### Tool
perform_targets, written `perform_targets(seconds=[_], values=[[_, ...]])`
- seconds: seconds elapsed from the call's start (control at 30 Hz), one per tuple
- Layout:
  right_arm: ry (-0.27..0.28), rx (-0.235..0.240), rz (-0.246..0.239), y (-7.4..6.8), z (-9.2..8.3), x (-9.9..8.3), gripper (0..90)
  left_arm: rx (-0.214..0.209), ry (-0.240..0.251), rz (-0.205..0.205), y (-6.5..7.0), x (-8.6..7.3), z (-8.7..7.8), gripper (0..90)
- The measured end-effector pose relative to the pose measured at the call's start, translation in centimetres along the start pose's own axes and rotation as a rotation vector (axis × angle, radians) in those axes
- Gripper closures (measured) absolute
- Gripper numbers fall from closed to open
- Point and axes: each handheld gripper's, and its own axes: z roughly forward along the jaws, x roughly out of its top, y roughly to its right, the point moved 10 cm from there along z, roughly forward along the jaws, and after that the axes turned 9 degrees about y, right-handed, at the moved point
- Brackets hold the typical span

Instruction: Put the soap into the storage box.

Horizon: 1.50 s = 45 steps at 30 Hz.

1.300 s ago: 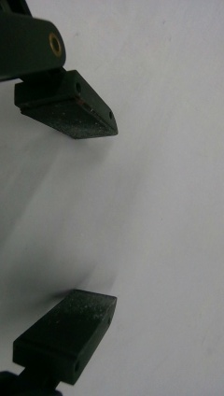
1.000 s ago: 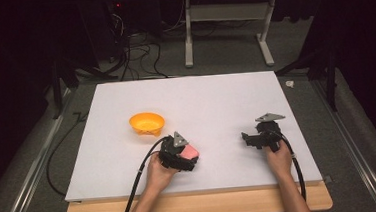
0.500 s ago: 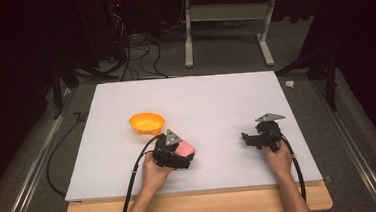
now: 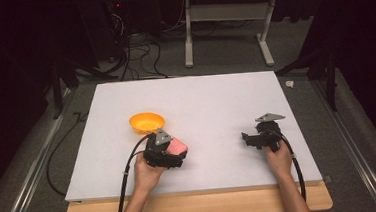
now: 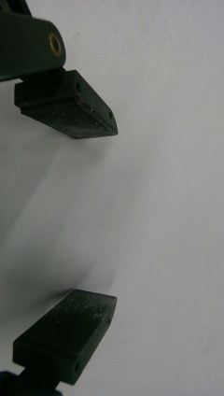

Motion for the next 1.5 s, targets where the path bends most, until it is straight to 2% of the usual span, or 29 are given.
perform_targets(seconds=[0.27,0.87,1.17,1.37,1.5], values=[[0.000,0.002,-0.001,0.0,0.0,0.0,16.5,0.024,0.028,-0.033,-1.2,0.5,-1.0,13.7],[-0.003,0.005,0.008,0.0,0.0,0.0,16.6,0.051,0.056,-0.060,-2.8,0.8,-2.5,13.8],[-0.001,0.004,0.002,0.0,0.0,0.0,16.6,0.049,0.071,-0.084,-3.3,1.3,-3.3,13.8],[0.000,0.002,0.000,0.0,0.0,0.0,16.5,0.059,0.075,-0.081,-3.8,1.7,-3.8,13.7],[0.000,0.002,-0.001,0.0,0.0,0.0,16.6,0.052,0.083,-0.116,-4.2,1.9,-4.3,13.7]])
